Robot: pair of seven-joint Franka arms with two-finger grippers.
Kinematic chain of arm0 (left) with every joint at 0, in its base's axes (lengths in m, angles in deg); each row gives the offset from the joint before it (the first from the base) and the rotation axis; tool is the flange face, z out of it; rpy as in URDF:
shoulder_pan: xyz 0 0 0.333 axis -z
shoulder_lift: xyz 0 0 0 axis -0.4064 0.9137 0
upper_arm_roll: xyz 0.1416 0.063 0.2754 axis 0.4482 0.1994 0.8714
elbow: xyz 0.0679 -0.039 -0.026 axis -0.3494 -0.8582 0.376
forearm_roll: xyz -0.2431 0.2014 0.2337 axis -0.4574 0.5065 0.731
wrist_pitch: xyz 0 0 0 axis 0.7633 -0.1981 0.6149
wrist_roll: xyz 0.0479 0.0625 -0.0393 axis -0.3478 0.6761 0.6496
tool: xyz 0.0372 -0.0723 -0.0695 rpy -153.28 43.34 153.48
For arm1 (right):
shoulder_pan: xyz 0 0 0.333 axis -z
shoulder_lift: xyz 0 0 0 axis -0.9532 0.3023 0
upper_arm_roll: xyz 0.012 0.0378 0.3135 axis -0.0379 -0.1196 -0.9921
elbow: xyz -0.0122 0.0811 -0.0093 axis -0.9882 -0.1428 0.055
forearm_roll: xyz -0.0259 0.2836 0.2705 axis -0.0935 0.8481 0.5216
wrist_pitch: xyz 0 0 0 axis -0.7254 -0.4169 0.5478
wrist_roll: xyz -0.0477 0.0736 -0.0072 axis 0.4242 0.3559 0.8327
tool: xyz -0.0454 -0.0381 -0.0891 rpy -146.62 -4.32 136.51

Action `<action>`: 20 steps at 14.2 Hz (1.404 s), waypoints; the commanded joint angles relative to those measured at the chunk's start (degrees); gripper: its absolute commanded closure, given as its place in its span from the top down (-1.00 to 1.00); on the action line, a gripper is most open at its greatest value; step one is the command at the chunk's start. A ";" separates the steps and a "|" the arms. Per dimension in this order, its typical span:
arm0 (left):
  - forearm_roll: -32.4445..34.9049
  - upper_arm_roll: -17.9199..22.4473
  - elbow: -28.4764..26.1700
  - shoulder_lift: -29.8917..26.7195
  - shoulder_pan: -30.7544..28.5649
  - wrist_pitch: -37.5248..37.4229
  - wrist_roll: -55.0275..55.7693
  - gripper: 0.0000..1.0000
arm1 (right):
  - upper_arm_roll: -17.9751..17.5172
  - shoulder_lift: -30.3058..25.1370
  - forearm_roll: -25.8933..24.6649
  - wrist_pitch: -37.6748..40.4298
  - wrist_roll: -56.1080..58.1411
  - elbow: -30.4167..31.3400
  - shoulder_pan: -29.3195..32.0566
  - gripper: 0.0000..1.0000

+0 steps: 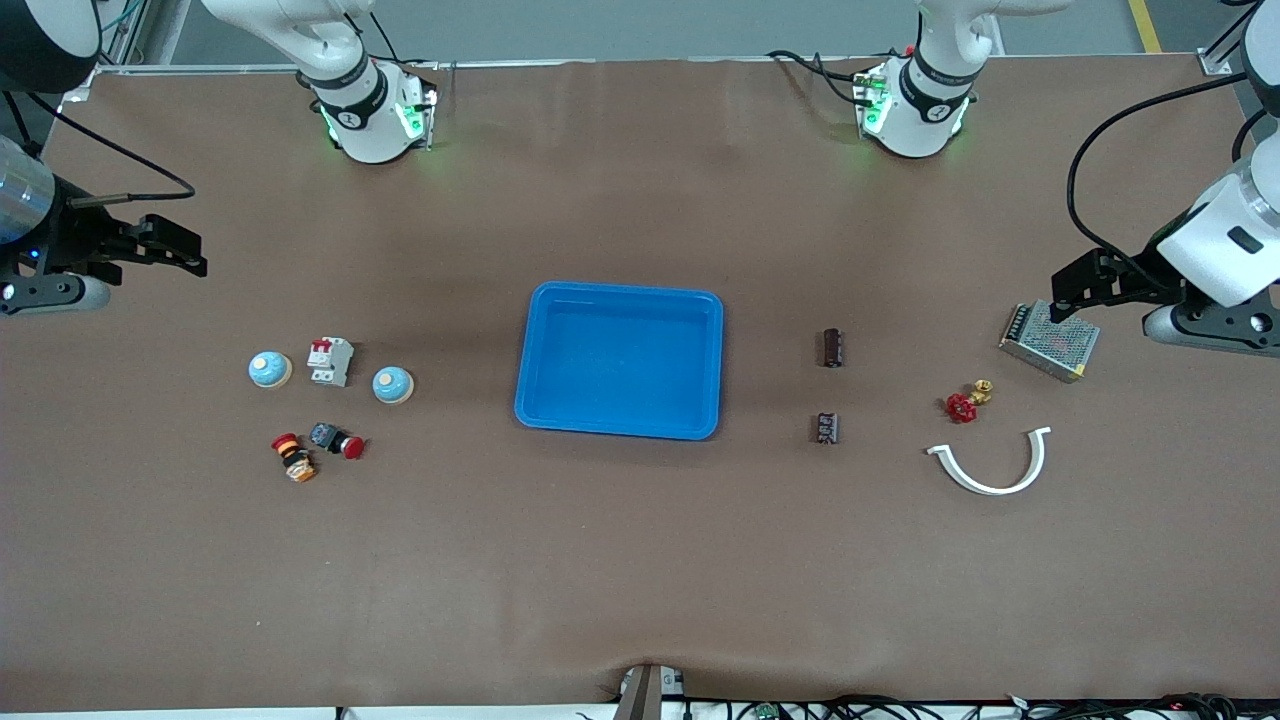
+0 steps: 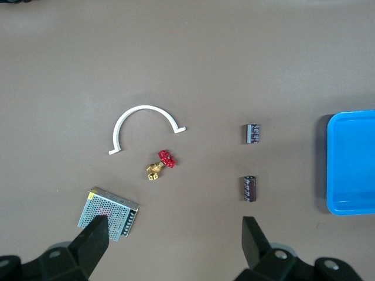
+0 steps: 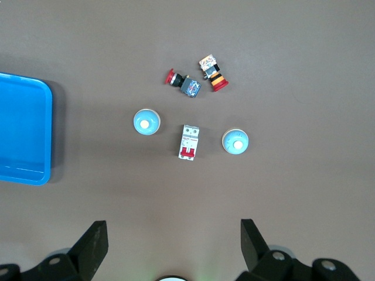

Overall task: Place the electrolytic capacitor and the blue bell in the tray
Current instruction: 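Reach the left gripper to a capacitor while the right gripper reaches a bell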

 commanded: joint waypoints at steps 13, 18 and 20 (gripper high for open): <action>0.40 -2.64 -4.01 -0.62 1.68 0.00 7.73 1.00 | 0.10 -2.41 0.59 -4.63 -0.46 7.85 -1.00 1.00; 0.40 -6.58 -17.53 -4.40 1.68 15.01 20.62 1.00 | 0.10 -3.38 0.67 -12.54 -1.86 15.58 -1.18 1.00; 2.32 -8.52 -21.49 -4.32 1.68 17.93 21.89 1.00 | 0.10 -3.29 0.76 -15.09 -3.87 17.34 -1.18 1.00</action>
